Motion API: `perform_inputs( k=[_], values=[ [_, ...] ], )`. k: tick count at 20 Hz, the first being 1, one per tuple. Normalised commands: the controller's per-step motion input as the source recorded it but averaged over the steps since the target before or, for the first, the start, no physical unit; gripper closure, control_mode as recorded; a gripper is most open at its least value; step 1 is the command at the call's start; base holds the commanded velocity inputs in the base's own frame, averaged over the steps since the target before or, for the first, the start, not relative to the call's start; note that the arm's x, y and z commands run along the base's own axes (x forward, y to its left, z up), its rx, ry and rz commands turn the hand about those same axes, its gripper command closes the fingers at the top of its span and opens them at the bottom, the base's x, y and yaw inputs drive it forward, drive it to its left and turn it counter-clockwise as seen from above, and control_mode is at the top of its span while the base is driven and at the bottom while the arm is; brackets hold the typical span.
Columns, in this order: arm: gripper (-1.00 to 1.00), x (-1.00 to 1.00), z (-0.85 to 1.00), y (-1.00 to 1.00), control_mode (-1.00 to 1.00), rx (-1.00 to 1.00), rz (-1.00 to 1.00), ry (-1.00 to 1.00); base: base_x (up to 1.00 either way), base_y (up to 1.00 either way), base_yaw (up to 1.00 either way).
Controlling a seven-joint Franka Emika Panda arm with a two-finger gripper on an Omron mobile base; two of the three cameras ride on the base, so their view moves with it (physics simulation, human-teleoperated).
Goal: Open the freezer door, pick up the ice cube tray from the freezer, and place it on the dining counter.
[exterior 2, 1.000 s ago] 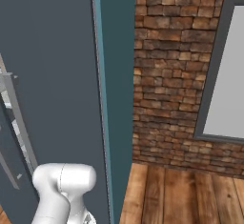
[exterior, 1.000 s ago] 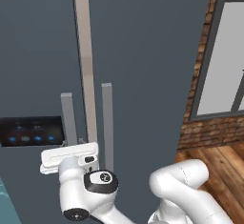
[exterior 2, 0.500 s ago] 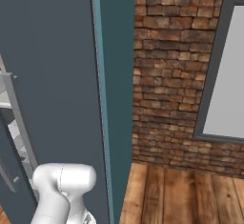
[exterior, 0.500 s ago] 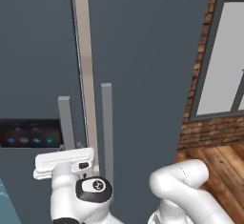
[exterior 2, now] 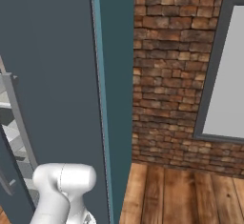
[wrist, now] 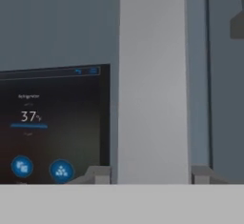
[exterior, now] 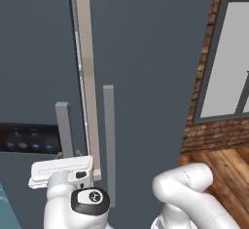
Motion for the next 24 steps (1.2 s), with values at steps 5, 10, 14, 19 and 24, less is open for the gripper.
perform_inputs(
  k=[5, 10, 14, 19, 24],
  values=[
    [1.0, -0.29, 0.0, 0.35, -1.0, 0.0, 0.0, 0.02, 0.0, 0.0, 0.0],
    [1.0, -0.26, 0.0, 0.31, -1.0, 0.0, 0.0, 0.03, 0.0, 0.0, 0.0],
    [1.0, -0.34, 0.0, 0.3, -1.0, 0.0, 0.0, 0.02, 0.0, 0.0, 0.0],
    [1.0, -0.34, 0.0, 0.32, -1.0, 0.0, 0.0, 0.02, 0.0, 0.0, 0.0],
    [1.0, -0.32, 0.0, 0.31, -1.0, 0.0, 0.0, 0.02, 0.0, 0.0, 0.0]
  ],
)
